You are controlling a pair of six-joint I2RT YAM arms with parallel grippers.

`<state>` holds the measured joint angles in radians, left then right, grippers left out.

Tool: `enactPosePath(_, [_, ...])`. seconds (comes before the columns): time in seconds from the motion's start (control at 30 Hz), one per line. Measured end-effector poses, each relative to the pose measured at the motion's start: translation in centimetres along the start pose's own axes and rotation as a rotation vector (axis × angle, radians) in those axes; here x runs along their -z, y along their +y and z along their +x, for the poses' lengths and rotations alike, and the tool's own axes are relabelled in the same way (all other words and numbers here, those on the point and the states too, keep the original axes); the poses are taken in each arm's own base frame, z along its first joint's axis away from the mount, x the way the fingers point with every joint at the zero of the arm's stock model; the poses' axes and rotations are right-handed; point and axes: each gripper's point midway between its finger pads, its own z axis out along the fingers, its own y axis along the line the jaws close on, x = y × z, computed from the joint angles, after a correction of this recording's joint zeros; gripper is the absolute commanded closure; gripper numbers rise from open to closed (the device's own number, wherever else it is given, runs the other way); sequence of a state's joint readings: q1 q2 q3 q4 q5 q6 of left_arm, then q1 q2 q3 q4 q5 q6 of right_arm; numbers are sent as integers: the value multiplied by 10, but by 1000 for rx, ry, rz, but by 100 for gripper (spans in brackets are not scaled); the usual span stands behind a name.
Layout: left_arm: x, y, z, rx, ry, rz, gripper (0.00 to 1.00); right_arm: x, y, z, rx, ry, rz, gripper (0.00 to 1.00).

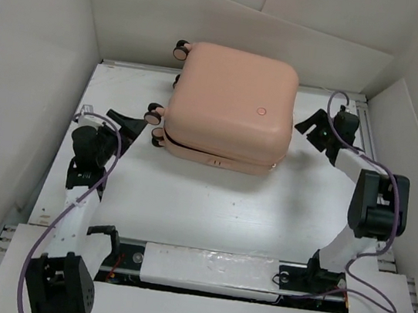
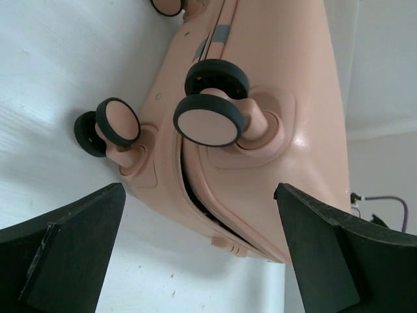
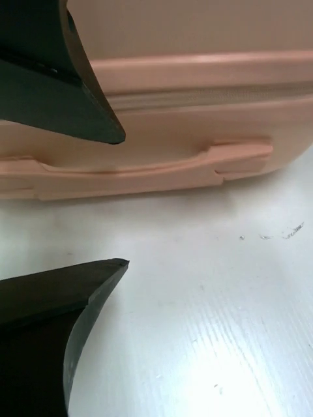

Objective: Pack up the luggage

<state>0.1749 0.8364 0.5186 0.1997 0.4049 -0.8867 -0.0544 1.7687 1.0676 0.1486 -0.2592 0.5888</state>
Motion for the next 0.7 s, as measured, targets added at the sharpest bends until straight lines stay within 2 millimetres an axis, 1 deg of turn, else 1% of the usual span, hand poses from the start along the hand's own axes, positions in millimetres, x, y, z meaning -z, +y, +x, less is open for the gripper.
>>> enactPosePath(0.07, [-9, 11, 8, 35, 21, -1, 1, 19, 5, -5, 20, -28, 0, 19])
enactPosePath(0.1, [-13, 17, 13, 57, 30, -2, 1, 31, 10, -5, 33, -46, -6, 19])
enactPosePath(0.2, [-24, 24, 19, 121, 45, 14, 1, 73, 35, -3, 77, -101, -55, 19])
enactPosePath(0.27, [-31, 20, 15, 146, 35, 45, 1, 101, 58, 8, 119, -128, -114, 19])
enactPosePath(0.3, [-33, 14, 12, 154, 24, 72, 1, 113, 67, 14, 141, -150, -133, 21])
enactPosePath(0.37, [-36, 3, 5, 165, 8, 127, 1, 138, 78, 25, 172, -197, -172, 22])
enactPosePath(0.4, [-37, -3, 3, 169, 2, 155, 1, 150, 85, 36, 186, -204, -204, 24])
enactPosePath(0.43, [-39, -8, 2, 172, -2, 179, 1, 161, 94, 50, 200, -201, -249, 24])
enactPosePath(0.5, [-42, -13, 1, 178, 1, 205, 1, 178, 106, 87, 227, -153, -336, 25])
enactPosePath(0.57, [-49, -16, 1, 190, 18, 215, 1, 193, 110, 128, 241, -89, -410, 25])
enactPosePath(0.6, [-53, -17, 1, 194, 25, 217, 1, 200, 109, 145, 245, -61, -437, 25])
enactPosePath(0.67, [-64, -16, 0, 211, 47, 210, 1, 214, 110, 167, 248, -23, -478, 25])
enactPosePath(0.7, [-70, -14, 0, 219, 58, 204, 1, 221, 113, 173, 250, -15, -498, 25])
